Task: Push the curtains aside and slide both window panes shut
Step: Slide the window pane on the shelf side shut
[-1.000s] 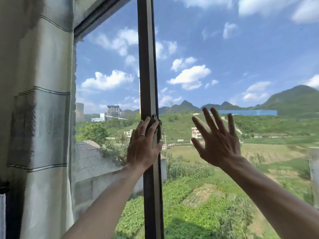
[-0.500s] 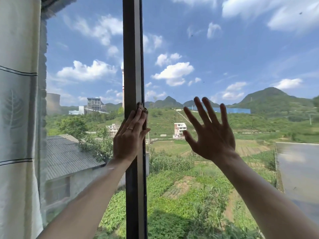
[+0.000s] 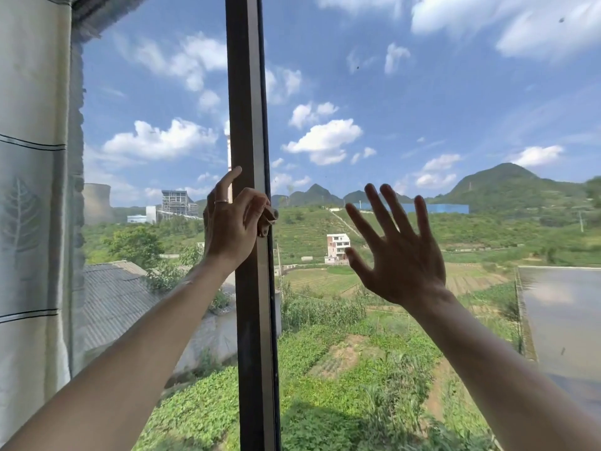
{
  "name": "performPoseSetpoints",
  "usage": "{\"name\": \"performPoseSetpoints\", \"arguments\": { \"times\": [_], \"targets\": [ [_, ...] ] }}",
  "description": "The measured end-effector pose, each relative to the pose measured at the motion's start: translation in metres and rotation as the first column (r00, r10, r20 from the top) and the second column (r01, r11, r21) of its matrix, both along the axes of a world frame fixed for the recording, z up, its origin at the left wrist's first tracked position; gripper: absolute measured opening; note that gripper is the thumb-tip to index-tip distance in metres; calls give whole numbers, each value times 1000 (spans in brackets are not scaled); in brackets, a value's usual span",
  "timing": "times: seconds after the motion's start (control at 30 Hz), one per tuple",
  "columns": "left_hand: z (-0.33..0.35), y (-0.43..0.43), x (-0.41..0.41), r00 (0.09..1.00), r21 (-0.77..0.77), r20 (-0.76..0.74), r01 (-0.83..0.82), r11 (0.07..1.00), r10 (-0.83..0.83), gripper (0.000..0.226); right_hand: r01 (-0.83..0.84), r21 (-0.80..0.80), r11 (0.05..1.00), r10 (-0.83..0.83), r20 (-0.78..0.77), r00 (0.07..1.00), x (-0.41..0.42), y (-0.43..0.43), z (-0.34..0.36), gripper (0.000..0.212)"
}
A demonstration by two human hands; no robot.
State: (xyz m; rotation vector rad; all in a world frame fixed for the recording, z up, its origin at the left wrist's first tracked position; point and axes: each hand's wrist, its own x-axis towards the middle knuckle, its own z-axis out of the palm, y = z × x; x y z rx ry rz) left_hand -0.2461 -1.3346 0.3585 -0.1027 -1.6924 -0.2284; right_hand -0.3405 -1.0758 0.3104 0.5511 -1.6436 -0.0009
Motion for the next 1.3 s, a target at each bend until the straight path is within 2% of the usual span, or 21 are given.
{"name": "performPoseSetpoints", "arguments": {
  "times": [0.2,0.43,0.53,0.63,0.8,0.9,1.0,1.1,1.3],
  "targets": [
    [17,9,-17,983,165,2,179,970,-182,25,24,2,1000,-24,4,1000,0,-2,3,73],
    [30,28,-30,1000,260,-7,-6,965,8,20,40,32,999,-41,37,998,3,3,5,72],
    [20,34,-34,1000,268,-14,6,963,-2,28,39,44,998,-42,69,997,4,2,5,72],
    [10,33,-32,999,223,45,-20,975,10,39,42,61,997,-50,127,991,10,2,6,72],
    [-10,41,-13,988,208,141,26,978,-57,65,10,119,993,-43,276,960,22,10,14,75],
    [-35,60,0,977,167,215,-26,986,-11,63,-81,157,984,18,365,931,39,23,17,72],
    [-67,104,9,945,84,327,-44,996,14,61,-182,86,980,126,445,887,59,63,-3,65],
    [-104,164,17,909,74,415,15,997,-44,61,-236,-19,971,209,539,816,80,127,-47,58],
    [-193,335,34,841,95,493,202,975,-222,64,-142,-240,960,270,679,683,123,313,-156,49]
  ]
}}
